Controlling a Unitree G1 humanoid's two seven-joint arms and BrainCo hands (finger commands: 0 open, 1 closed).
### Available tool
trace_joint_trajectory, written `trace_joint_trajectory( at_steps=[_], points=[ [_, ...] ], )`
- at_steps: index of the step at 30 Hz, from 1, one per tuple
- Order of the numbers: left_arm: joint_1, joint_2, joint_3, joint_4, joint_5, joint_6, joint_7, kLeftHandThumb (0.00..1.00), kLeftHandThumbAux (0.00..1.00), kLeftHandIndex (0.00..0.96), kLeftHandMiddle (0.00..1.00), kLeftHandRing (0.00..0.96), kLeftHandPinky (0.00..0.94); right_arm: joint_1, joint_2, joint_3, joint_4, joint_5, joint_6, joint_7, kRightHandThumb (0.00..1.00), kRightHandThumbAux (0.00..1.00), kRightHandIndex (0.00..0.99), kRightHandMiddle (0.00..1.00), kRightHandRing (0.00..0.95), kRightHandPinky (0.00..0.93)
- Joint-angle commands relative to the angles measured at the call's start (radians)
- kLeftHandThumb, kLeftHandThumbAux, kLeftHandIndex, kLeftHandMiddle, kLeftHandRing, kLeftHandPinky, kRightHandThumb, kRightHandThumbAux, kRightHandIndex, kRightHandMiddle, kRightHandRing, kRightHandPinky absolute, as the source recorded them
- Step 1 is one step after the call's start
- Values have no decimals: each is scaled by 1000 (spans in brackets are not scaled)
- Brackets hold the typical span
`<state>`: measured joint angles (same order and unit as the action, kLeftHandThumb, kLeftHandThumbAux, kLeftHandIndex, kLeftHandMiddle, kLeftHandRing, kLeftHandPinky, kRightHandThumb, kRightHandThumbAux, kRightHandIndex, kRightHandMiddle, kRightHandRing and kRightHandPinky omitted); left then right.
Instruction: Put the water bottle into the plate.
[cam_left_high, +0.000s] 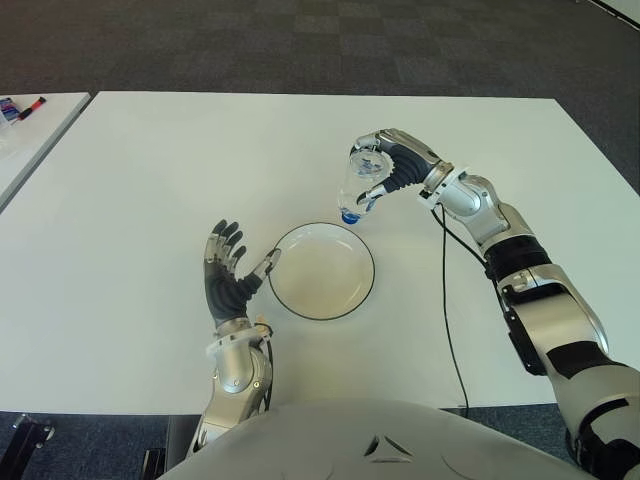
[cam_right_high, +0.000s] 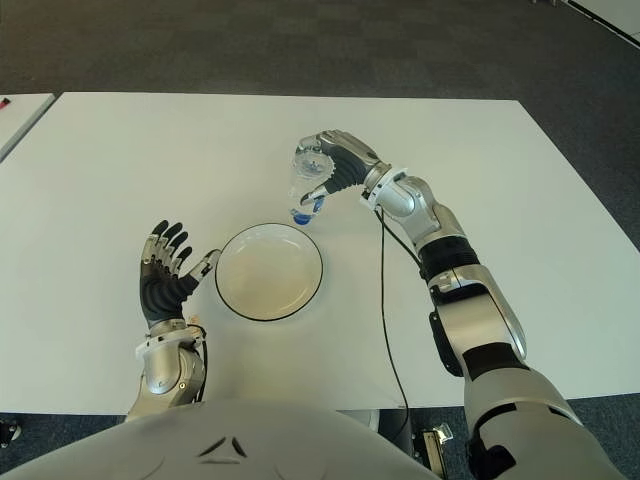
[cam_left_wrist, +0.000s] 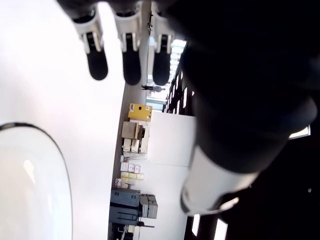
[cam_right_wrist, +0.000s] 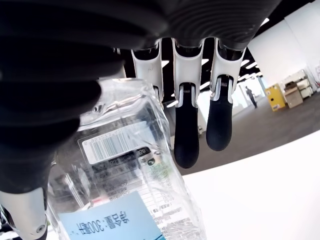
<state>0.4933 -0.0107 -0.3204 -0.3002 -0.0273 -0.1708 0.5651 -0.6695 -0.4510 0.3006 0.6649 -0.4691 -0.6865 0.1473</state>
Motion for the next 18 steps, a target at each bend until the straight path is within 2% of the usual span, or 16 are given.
trace_joint_trajectory(
  at_steps=[1, 18],
  points=[
    [-47, -122, -22, 16, 0, -9, -14, 0, 964, 149, 185, 172, 183, 24, 2, -29, -61, 44, 27, 18, 1000, 667, 371, 482, 495, 482],
    [-59, -131, -6, 40, -4, -28, -32, 0, 959, 141, 174, 163, 182, 128, 13, -90, -256, 131, 40, 51, 1000, 667, 374, 484, 494, 471]
  ],
)
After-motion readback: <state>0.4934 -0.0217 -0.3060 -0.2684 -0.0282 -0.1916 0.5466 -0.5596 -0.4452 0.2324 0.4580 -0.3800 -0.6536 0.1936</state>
